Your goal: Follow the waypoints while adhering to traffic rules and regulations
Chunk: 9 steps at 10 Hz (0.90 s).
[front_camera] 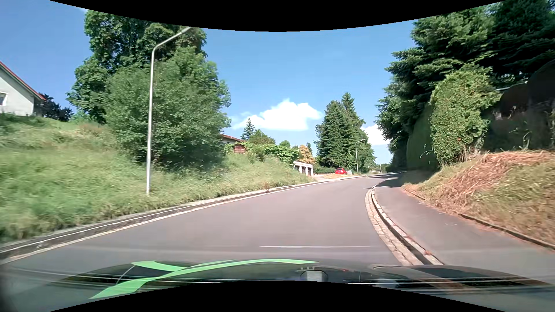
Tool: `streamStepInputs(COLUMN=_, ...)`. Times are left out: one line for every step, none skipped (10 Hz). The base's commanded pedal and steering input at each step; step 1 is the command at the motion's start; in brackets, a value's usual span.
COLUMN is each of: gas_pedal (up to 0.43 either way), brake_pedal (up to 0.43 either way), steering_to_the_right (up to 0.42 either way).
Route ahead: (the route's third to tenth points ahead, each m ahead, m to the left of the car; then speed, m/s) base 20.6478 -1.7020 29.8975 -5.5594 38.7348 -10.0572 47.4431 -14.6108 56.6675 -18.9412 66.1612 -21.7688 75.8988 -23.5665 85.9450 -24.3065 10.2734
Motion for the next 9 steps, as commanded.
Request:
streamStepInputs(gas_pedal=0.339, brake_pedal=0.0, steering_to_the_right=0.099)
streamStepInputs(gas_pedal=0.35, brake_pedal=0.0, steering_to_the_right=0.096)
streamStepInputs(gas_pedal=0.35, brake_pedal=0.0, steering_to_the_right=0.094)
streamStepInputs(gas_pedal=0.35, brake_pedal=0.0, steering_to_the_right=0.093)
streamStepInputs(gas_pedal=0.35, brake_pedal=0.0, steering_to_the_right=0.093)
streamStepInputs(gas_pedal=0.35, brake_pedal=0.0, steering_to_the_right=0.092)
streamStepInputs(gas_pedal=0.35, brake_pedal=0.0, steering_to_the_right=0.092)
streamStepInputs(gas_pedal=0.35, brake_pedal=0.0, steering_to_the_right=0.09)
streamStepInputs(gas_pedal=0.35, brake_pedal=0.0, steering_to_the_right=0.086)
